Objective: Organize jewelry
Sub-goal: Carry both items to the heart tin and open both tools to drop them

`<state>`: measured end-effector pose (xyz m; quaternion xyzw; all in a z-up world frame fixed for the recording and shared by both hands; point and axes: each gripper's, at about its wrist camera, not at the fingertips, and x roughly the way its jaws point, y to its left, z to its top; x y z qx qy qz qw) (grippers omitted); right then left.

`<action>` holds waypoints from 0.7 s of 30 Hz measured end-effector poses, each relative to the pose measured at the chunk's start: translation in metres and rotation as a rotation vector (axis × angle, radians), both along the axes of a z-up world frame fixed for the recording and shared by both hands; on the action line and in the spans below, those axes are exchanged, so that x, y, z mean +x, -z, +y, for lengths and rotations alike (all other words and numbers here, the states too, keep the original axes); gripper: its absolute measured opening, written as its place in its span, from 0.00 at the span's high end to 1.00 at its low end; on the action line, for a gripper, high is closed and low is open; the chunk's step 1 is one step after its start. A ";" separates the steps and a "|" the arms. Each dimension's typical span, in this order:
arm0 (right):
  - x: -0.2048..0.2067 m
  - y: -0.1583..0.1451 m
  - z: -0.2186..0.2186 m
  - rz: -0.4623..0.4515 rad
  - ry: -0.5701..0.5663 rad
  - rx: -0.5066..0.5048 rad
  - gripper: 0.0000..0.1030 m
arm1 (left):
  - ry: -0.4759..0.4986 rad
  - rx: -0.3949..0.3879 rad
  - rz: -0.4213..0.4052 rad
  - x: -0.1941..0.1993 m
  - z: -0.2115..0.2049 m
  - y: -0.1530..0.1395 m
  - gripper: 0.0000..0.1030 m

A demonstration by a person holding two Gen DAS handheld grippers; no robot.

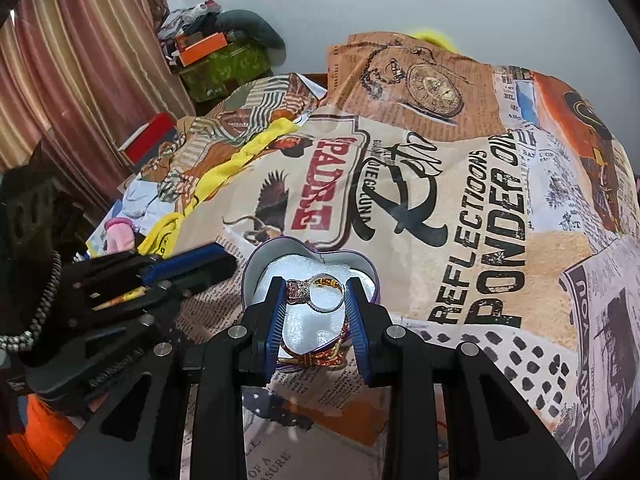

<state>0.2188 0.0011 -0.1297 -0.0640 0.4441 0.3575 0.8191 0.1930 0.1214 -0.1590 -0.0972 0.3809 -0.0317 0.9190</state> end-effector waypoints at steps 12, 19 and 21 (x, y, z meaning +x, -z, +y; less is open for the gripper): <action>0.000 0.014 0.015 0.024 -0.027 -0.084 0.73 | -0.033 0.023 0.023 -0.014 0.013 0.005 0.73; -0.003 0.008 0.011 0.025 -0.014 -0.080 0.73 | -0.036 0.024 0.027 -0.020 0.012 0.003 0.72; -0.004 0.002 0.007 0.014 -0.007 -0.068 0.73 | -0.034 0.026 0.022 -0.022 0.010 -0.001 0.72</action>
